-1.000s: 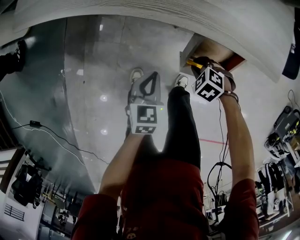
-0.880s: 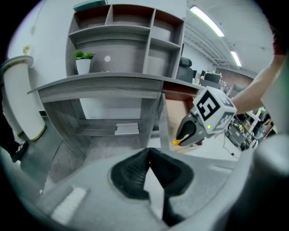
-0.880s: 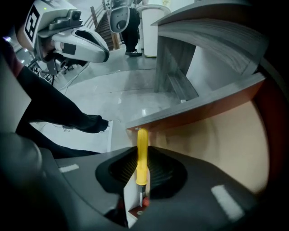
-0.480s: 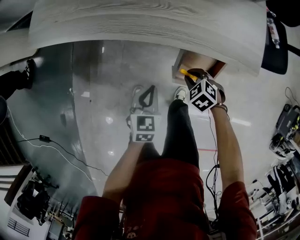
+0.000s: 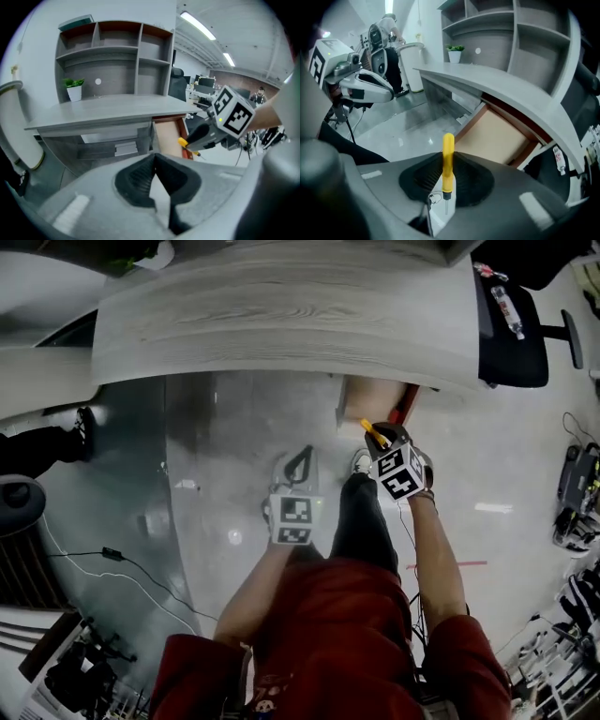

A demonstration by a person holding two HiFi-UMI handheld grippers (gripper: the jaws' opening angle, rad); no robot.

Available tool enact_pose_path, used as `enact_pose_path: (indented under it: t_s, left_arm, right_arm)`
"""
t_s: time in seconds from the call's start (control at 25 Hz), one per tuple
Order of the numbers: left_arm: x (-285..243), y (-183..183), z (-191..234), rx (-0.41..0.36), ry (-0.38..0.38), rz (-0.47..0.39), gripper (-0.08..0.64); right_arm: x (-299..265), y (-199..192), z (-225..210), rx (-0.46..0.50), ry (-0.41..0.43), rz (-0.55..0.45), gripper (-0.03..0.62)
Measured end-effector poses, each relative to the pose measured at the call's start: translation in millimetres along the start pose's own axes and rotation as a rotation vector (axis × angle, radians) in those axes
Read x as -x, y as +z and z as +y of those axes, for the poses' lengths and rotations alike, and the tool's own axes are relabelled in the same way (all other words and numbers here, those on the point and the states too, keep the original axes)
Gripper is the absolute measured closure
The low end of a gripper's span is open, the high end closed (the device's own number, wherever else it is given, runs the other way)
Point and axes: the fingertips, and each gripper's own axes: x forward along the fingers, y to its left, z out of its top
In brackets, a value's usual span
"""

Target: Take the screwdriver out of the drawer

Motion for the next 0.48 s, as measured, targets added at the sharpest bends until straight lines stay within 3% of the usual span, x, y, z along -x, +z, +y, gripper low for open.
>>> enact_pose_path:
  t_s: [0.32,0.48]
  left_arm:
    - [32.7,31.9,-21.2,-0.071,-0.048,-0.026,0.563]
    - [42.3,48.6,-34.9,-0.105,-0.074,-0.042,0.563]
  right_arm:
    - [66.9,-18.1,0.1,-0.207,-0.090,-0.073,0.526]
    - [106.1,-29.3,-9.5,-0.385,-0.141,-0.144,0.526]
